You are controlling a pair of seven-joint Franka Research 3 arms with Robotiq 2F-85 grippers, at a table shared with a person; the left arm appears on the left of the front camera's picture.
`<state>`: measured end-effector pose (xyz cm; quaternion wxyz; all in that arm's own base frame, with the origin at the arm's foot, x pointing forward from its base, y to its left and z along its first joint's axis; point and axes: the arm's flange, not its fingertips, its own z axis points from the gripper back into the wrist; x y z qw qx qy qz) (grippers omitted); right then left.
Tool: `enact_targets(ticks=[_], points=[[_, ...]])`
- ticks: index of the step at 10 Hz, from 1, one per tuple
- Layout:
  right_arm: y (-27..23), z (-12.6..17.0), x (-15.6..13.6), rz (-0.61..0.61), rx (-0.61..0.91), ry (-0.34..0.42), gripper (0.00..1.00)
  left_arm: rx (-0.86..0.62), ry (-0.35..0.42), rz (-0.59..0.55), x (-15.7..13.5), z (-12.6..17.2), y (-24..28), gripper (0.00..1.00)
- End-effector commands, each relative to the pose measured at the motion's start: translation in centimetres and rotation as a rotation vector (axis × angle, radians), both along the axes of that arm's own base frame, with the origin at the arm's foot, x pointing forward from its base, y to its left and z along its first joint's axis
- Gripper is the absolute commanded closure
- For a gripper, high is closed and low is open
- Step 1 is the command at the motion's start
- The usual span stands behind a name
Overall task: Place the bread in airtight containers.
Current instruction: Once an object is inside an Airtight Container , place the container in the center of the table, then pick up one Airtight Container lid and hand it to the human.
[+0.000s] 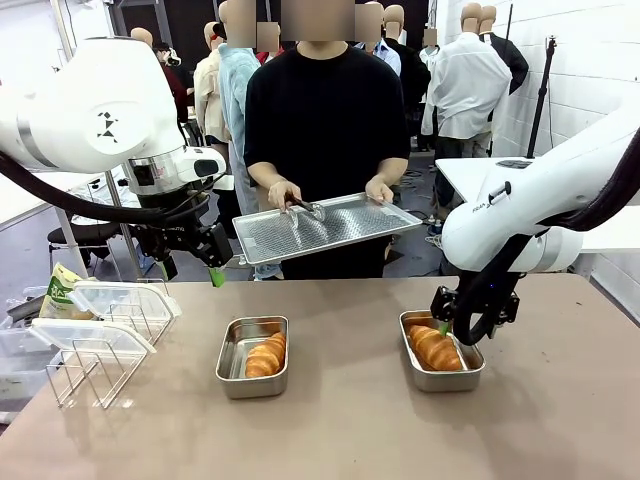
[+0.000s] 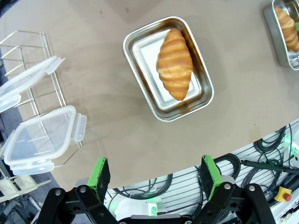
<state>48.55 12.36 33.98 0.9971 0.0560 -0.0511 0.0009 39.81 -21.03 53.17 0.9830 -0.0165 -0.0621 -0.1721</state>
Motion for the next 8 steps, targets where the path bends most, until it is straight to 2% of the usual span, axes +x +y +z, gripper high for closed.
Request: enact_targets(ticks=[1,8], points=[[-0.02,0.07,0.08,-0.002,0.002,-0.018,0.0,0.01,0.003,0.009,-0.01,0.12,0.06,0.0],[-0.02,0.07,0.08,-0.002,0.002,-0.018,0.0,0.01,0.003,0.009,-0.01,0.12,0.06,0.0]])
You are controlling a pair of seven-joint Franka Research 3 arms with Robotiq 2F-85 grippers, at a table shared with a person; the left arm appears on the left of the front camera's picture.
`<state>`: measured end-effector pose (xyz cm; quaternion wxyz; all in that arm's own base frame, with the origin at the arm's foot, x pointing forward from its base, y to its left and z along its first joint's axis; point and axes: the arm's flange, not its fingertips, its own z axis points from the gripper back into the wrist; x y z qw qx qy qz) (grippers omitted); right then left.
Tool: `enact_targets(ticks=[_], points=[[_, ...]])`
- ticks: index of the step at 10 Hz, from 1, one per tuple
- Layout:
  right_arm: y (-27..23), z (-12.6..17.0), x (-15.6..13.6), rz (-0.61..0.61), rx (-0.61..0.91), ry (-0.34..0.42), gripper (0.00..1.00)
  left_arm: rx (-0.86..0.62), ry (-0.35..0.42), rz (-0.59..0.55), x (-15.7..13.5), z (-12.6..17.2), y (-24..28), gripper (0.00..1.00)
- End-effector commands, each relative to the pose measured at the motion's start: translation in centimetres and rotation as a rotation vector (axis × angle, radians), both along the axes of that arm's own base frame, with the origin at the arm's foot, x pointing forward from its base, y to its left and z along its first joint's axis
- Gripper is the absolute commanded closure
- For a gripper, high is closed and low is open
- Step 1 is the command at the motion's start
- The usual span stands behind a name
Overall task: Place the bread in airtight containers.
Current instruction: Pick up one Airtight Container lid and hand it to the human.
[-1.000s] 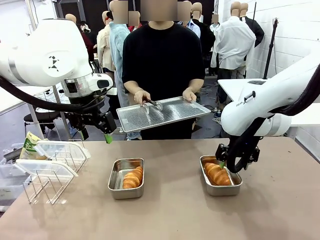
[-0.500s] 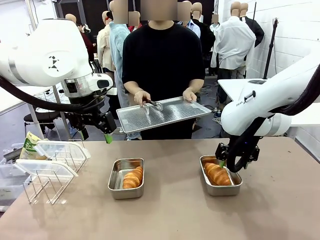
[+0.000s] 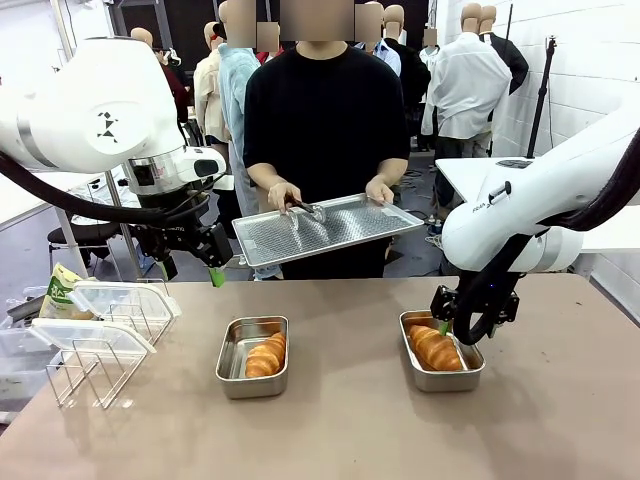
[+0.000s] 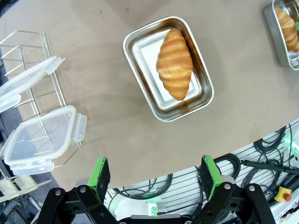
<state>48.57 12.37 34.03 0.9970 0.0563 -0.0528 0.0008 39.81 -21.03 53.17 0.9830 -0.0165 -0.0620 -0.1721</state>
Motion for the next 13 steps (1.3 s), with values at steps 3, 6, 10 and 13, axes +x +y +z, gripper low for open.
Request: enact_targets(ticks=[3,6,10,13], points=[[-2.0,6.4,-6.4,0.169,0.067,-0.19,0.0,0.01,0.003,0.009,0.0,0.1,0.1,0.0],[-4.5,14.5,-11.9,0.379,0.137,-0.354,0.0,0.01,0.003,0.009,0.0,0.1,0.1,0.0],[-7.0,18.9,-14.5,0.551,0.239,-0.434,0.0,0.01,0.003,0.009,0.0,0.1,0.1,0.0],[-6.4,18.1,-13.7,0.583,0.227,-0.384,0.0,0.01,0.003,0.009,0.0,0.1,0.1,0.0]])
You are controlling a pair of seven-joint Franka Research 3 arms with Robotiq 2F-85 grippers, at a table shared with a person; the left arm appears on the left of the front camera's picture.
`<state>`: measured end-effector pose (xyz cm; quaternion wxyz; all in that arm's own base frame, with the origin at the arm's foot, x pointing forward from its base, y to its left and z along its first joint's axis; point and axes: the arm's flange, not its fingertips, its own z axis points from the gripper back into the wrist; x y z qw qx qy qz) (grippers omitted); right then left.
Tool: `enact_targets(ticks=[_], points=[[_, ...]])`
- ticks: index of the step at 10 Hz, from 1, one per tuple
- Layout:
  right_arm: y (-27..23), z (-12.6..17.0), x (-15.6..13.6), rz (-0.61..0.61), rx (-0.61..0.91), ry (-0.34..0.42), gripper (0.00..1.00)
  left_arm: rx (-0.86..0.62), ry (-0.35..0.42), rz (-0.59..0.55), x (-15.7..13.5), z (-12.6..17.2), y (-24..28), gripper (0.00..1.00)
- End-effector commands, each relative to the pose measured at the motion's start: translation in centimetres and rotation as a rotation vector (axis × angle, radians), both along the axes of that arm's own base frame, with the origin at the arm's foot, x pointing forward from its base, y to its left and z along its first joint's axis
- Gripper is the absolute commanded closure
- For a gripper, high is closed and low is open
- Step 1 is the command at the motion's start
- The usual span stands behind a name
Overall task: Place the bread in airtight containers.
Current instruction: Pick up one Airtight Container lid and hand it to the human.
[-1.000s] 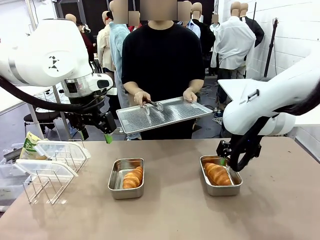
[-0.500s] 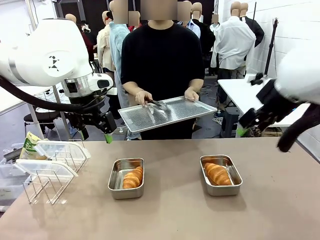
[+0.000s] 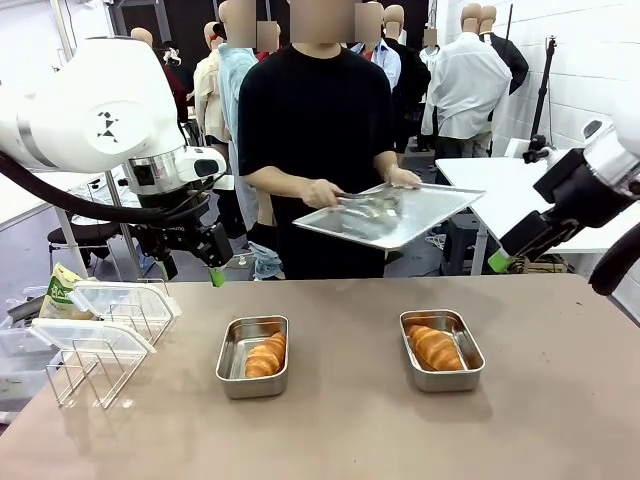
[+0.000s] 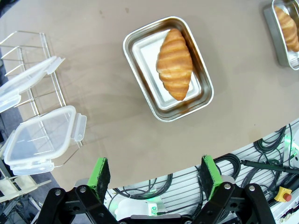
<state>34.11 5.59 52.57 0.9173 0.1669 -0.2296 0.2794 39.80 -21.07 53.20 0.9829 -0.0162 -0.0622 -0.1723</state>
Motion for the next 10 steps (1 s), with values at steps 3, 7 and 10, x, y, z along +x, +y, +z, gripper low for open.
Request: enact_targets(ticks=[3,7,10], points=[[-0.2,0.7,-0.4,-0.007,0.01,-0.019,0.0,0.009,0.003,0.01,0.0,0.1,0.1,0.0],[-0.2,0.7,-0.4,-0.007,0.01,-0.019,0.0,0.0,0.0,0.0,0.0,0.0,0.0,0.0],[-0.2,0.7,-0.4,-0.007,0.01,-0.019,0.0,0.331,-0.148,-0.385,-0.6,1.9,6.1,0.0]])
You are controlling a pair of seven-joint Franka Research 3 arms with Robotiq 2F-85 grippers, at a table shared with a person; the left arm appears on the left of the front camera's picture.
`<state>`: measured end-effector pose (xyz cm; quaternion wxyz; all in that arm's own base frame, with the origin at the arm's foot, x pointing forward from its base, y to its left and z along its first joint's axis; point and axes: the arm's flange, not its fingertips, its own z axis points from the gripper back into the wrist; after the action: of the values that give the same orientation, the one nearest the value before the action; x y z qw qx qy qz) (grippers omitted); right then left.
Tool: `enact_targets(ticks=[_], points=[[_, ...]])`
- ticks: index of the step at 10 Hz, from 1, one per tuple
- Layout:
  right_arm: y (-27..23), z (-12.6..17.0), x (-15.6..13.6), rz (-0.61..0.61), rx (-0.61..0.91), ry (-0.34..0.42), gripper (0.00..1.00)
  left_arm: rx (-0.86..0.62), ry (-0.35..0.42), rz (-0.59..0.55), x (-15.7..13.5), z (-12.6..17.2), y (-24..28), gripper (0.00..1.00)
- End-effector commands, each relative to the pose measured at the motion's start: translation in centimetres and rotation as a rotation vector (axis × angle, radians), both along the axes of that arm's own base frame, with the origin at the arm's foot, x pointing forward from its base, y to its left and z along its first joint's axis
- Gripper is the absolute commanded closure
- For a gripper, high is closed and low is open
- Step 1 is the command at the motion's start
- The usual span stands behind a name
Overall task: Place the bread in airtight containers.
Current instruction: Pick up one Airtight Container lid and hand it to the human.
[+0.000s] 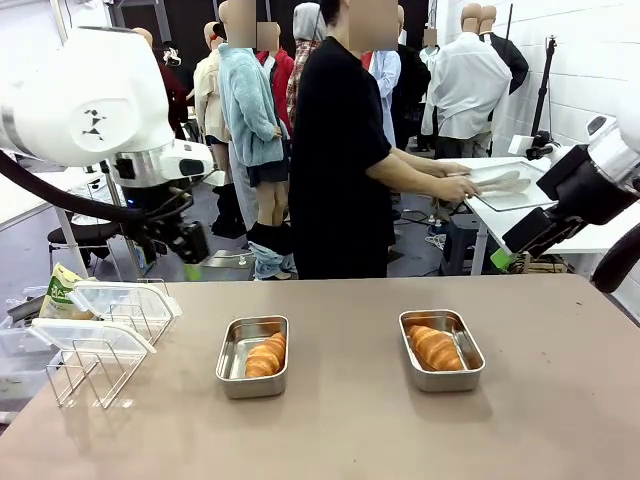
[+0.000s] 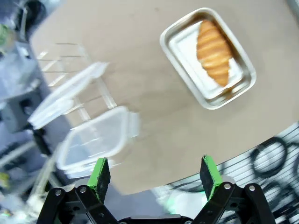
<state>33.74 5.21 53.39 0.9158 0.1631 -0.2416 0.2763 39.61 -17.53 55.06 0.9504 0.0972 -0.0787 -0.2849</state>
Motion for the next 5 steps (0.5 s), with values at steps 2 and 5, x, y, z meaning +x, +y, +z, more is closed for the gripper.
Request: enact_targets(ticks=[2,5], points=[[0.2,-0.1,0.0,0.004,0.009,0.004,0.0,0.167,-0.13,-0.359,0.2,-0.1,6.1,0.0],[0.2,-0.1,0.0,0.004,0.009,0.004,0.0,0.248,0.01,-0.708,0.8,-0.5,11.1,0.0]])
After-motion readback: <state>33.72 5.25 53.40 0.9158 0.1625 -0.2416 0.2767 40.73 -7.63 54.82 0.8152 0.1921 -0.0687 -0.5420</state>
